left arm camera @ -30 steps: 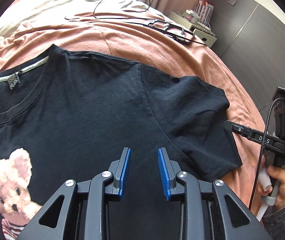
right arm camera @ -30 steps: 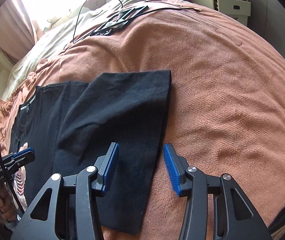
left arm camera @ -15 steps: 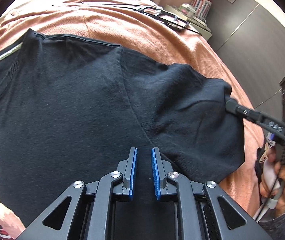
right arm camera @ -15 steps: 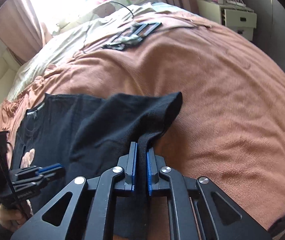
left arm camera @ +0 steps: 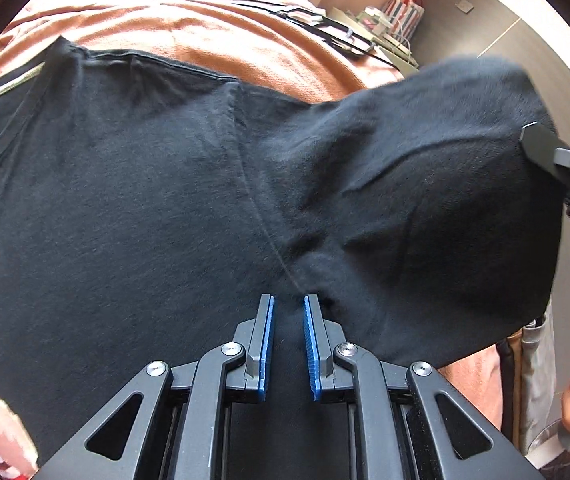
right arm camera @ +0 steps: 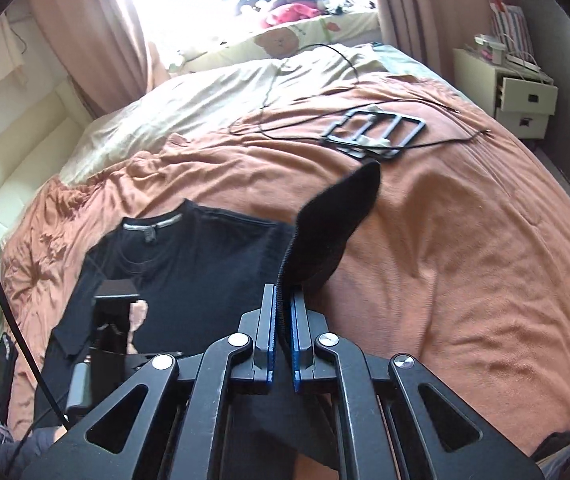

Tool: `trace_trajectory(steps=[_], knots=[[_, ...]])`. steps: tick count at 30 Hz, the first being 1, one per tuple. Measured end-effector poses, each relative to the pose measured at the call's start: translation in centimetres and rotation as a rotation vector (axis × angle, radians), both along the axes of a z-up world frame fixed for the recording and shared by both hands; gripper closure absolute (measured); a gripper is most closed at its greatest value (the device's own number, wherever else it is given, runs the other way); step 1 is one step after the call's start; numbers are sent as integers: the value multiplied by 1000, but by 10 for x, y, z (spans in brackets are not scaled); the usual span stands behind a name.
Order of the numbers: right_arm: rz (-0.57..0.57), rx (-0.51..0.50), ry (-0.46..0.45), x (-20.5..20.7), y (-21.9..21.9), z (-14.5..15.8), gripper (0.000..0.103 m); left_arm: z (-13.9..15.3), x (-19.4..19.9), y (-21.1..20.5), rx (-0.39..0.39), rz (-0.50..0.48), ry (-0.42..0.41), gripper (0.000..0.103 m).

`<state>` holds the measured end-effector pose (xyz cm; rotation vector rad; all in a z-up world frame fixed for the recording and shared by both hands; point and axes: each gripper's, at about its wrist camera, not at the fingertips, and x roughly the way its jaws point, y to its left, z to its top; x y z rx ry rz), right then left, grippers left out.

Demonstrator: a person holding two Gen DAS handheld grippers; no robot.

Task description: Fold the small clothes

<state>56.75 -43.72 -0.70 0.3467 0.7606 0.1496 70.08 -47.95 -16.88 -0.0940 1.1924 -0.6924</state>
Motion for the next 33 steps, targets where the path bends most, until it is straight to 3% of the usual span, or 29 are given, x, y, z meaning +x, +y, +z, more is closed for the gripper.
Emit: trace_trajectory(steps=[17,21,23,25,26,29,33], knots=[[142,31,35,26,69,-10,101,58,5,142,52,205,-54,87],[154,6,91,37,88,-21,99,64,4,159,68,227,-57,87],[163,15,138,42,89,-28,86,68,3,168,74,234,-61,84],[152,14,122,42,86,-24,42,69,6,172,79,243,-63,75],[138,8,106,40,81,-22,37,69,6,173,78,249,-65,66],[107,11,105,34,63,-19,36,68,7,173,76,252,-78,53],[61,-24,112,28,39,-25,36,61,12,165,85,247,-75,52]])
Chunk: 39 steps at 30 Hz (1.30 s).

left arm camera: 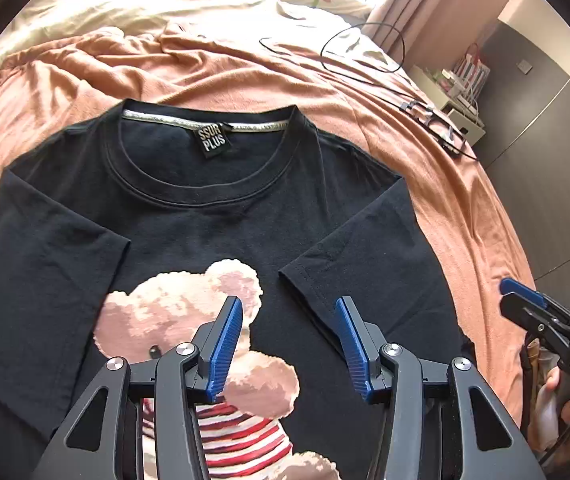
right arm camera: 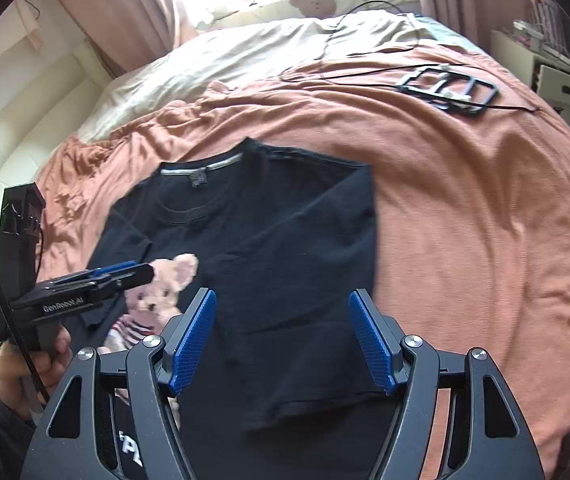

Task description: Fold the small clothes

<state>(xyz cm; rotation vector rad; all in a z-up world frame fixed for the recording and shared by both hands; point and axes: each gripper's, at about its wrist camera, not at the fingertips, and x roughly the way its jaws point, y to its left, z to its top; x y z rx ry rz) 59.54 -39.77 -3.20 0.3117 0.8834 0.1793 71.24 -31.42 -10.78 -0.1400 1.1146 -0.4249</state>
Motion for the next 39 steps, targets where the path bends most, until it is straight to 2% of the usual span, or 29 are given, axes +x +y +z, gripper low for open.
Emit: trace_trajectory(steps=[5,12,16,18,19,20,22,24,29,33,39], knots=[[-41,-28,42,-2,-12,-19,36,-14,8,-12,45,-8,-12,52],[-25,-57,102,-3,-9,-51,60,-34,20,-24,78,-24,-25,52],[-2,-70,128,2,-10,-65,62,-44,26,-33,101,-42,-25,53],[11,-91,140,3,-7,-71,62,-50,28,-39,118,-57,-31,57],[15,-97,145,4,-7,-73,65,-53,28,-43,138,-68,-39,62],[20,-108,151,5,-7,-76,68,-56,29,-46,155,-80,-39,70],[26,-125,149,5,-7,-78,71,-59,31,-48,162,-86,-43,79],[27,-137,147,4,-8,-80,73,-57,29,-49,169,-79,-59,96],[16,-135,153,1,-11,-82,74,-47,24,-48,223,-98,-110,97],[9,-131,156,-1,-12,-83,73,-44,27,-37,243,-57,-99,98],[15,-134,156,-2,-12,-84,74,-53,31,-39,271,-66,-95,98]])
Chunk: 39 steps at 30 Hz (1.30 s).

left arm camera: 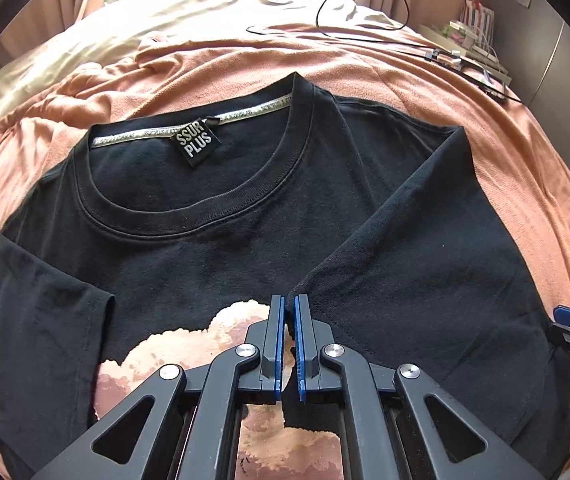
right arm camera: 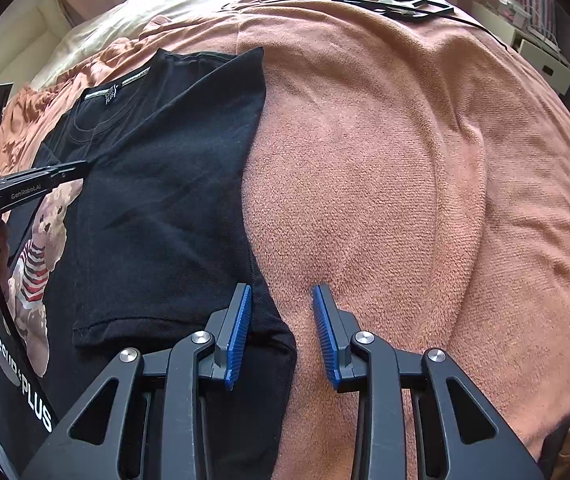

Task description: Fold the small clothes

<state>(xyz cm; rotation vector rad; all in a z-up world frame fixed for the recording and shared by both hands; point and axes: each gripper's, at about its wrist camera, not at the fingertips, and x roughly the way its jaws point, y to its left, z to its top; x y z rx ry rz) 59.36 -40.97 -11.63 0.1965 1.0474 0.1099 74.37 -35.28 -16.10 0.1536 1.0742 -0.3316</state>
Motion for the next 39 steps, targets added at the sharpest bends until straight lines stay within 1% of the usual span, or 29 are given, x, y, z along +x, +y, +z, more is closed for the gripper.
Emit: trace_trajectory(steps=[4,6,10,12,13,14,16,20,27,34,39], knots=[[-3,-4,12,0,1,5,73,-3,4,0,-11,17,10,97],[-6,1,9,-1,1,10,73,-1,4,3,-17,21,16,94],[-11,13,-36,-4,4,22,73,4,2,10,-33,18,32,93],[-9,15,-51,-5,10,26,73,8,0,16,-56,28,37,92],[-1,10,-58,-4,14,28,73,10,0,18,-62,30,39,87],[10,1,-62,-2,18,29,73,12,-2,21,-65,31,37,80],[26,-6,-66,4,26,31,73,16,-4,23,-65,28,28,74],[27,-4,-55,29,36,28,73,24,-6,32,-87,20,21,74],[16,-91,-10,82,45,5,73,31,-4,50,-77,-8,15,73],[-12,-109,-17,122,43,0,73,36,6,80,-84,16,6,73],[-53,-129,-32,149,39,1,73,33,20,100,-77,47,-1,71]])
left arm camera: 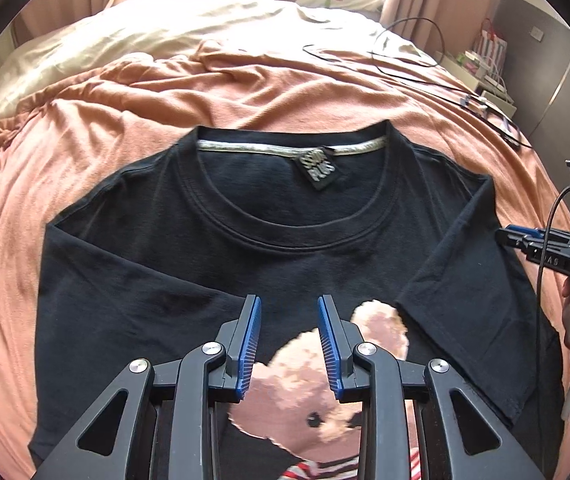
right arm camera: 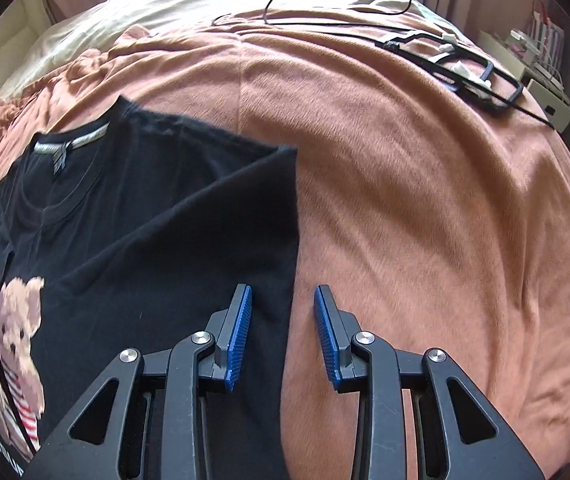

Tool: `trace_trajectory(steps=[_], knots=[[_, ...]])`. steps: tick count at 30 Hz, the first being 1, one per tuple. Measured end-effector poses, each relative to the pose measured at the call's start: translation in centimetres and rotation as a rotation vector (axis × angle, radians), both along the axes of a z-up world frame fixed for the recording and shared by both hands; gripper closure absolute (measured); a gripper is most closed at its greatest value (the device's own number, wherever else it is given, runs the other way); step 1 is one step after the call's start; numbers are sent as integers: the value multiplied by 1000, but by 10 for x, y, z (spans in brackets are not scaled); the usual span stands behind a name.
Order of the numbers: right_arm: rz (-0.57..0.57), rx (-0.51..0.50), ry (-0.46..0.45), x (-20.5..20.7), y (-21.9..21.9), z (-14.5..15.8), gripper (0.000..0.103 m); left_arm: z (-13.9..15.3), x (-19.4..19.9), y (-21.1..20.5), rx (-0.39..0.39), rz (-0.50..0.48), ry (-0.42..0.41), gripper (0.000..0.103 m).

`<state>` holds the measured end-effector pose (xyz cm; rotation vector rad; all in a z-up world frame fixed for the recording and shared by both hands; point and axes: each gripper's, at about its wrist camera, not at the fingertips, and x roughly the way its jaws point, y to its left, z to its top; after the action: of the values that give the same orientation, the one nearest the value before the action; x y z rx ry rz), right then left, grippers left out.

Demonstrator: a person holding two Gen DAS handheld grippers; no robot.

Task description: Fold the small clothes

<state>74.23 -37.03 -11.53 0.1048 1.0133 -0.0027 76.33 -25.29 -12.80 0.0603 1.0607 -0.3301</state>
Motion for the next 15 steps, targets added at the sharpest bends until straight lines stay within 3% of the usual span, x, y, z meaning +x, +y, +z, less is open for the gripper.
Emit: trace_trajectory(steps=[6,15], knots=[[-33,51,-22,23,-7,3,73,-9,12,19,8,22,5,70],[-99,10,-36,41,-19,-9,73,-24,23,40,0,64,25,69]])
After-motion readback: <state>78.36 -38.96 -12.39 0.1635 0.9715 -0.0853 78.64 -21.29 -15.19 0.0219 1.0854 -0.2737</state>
